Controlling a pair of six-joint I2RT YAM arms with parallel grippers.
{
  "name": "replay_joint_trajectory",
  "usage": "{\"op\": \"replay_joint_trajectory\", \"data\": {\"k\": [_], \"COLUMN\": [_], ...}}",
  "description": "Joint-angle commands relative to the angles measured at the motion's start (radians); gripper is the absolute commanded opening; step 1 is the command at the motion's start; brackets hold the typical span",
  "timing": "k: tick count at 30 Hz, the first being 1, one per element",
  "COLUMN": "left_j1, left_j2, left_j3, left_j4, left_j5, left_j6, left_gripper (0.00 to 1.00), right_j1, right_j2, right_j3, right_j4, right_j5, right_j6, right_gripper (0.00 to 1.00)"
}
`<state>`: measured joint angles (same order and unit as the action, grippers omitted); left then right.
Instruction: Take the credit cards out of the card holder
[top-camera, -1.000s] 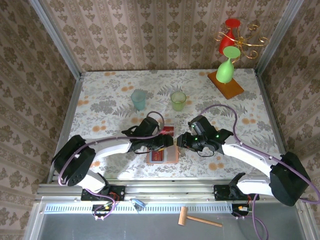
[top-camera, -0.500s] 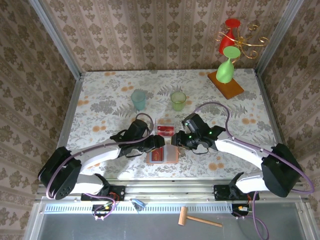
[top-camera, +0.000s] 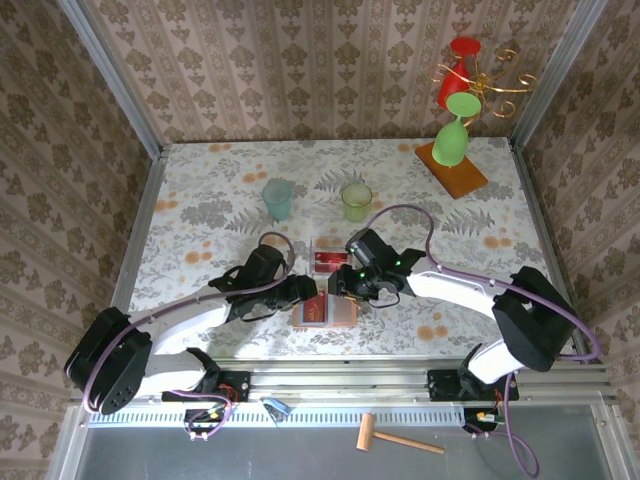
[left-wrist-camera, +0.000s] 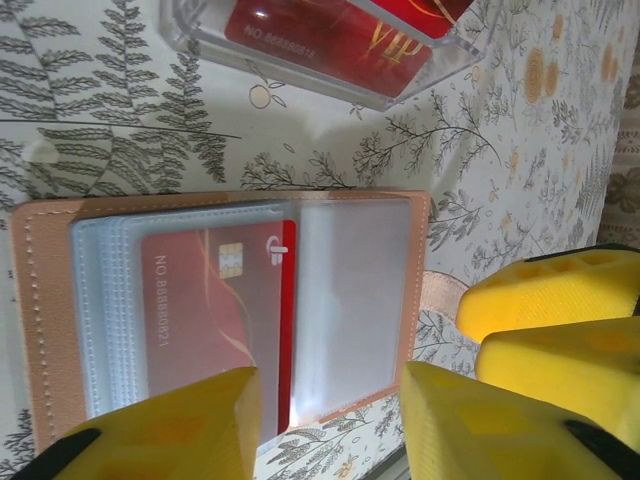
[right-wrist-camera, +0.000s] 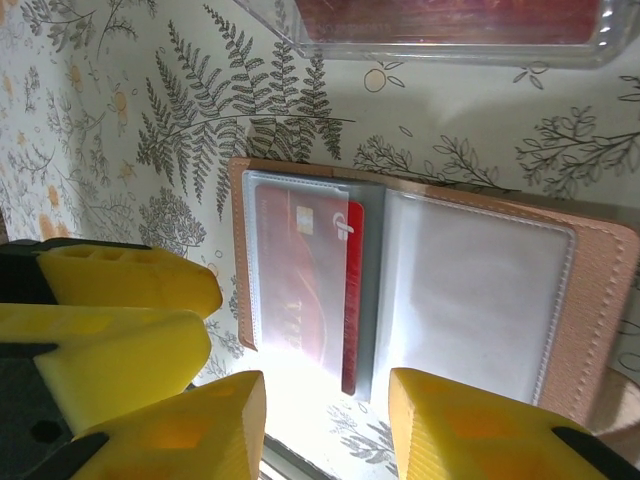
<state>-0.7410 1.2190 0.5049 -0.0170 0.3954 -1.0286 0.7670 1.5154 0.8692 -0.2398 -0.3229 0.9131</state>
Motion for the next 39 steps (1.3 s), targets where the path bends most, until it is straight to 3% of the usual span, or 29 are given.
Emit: {"op": "replay_joint_trajectory", "data": {"k": [1,9,23,39], "left_j1": [0.012,0.016,0.027,0.028], "left_j2": [-0.014,0.017,0.010,0.023], "left_j3": [-0.023,-0.044,-0.074,-0.079], "left_j4": [-0.002,0.032,0.062,0.074], "left_j5": [0.002,0.020,0.025,0.034], "left_j6": [-0.004,-0.006,-0.014,-0.018], "left_gripper": [0.37,0.28,0.20,0.11], "right_j1": [0.014,0.033,0.055,0.069], "right_j2": [0.033,0.090,0.106,0.190], "right_j3": [0.031,0.046,0.126,0.087], "right_j4": [0.017,0.040,-0.009,0.074], "right_j5": [-0.014,-0.022,-0.012,-0.032], "right_j6": [0.014,0.027,0.013,0.037], "right_gripper": [0.37,0.35,0.35,0.28]}}
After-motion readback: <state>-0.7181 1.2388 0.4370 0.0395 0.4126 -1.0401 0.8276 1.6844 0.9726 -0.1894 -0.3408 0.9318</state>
